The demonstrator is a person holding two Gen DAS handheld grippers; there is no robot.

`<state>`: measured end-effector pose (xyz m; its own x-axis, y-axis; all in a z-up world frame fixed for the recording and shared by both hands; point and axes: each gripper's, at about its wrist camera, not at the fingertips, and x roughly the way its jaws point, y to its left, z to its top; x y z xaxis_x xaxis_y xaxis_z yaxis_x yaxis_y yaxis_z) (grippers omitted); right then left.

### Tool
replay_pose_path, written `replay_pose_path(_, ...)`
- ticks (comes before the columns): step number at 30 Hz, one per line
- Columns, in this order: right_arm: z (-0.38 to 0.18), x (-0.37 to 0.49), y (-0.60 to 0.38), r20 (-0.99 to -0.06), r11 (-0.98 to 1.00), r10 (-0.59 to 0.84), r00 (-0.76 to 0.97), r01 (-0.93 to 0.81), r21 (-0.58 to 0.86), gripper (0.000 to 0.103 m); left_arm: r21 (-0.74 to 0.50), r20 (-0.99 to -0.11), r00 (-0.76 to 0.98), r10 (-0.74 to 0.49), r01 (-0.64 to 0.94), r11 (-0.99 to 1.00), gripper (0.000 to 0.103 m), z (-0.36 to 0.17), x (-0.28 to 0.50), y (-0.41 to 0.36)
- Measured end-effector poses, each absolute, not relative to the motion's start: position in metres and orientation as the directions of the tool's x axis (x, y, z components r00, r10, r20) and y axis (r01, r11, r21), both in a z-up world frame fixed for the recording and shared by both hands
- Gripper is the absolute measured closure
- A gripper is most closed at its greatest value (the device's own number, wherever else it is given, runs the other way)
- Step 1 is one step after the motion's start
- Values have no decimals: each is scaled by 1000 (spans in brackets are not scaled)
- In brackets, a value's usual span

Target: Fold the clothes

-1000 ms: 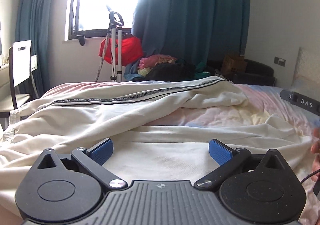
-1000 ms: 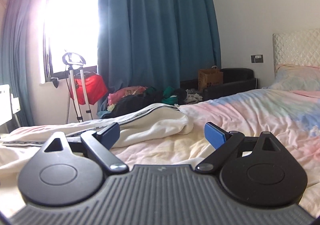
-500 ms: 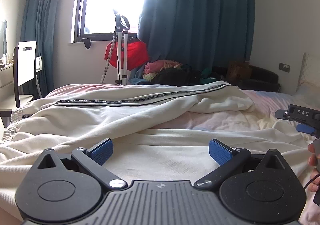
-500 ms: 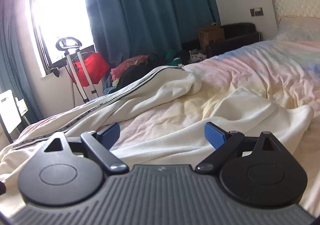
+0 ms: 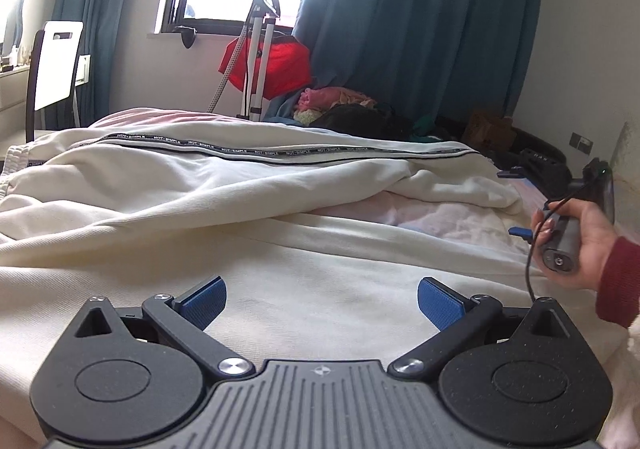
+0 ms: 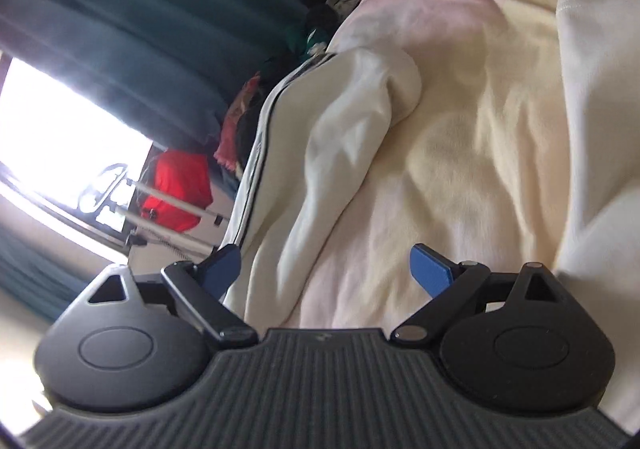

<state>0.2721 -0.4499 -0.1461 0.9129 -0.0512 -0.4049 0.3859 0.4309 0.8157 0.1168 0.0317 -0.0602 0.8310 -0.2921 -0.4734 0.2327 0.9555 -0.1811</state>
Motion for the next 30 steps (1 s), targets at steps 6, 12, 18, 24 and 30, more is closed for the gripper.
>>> replay_pose_path(6, -161, 345, -473, -416, 484, -244, 876, 481, 731, 29, -284, -488, 813, -319, 197, 938, 0, -84, 151, 45)
replay_pose_path(12, -129, 391, -480, -511, 602, -323, 797, 589, 539, 75, -389, -481, 783, -394, 212, 896, 0, -93, 174, 55)
replay_pose_path(18, -28, 374, -471, -398, 692, -365, 842, 531, 489, 81, -365, -470, 786, -402, 242, 899, 0, -86, 171, 53)
replay_pose_path(24, -12, 308, -509, -382, 668, -432, 817, 575, 473, 82, -334, -431, 811, -397, 265, 905, 0, -64, 145, 55)
replay_pose_path(30, -93, 235, -544, -555, 573, -421, 718, 684, 451, 82, -298, -396, 826, -401, 298, 907, 0, -47, 115, 52)
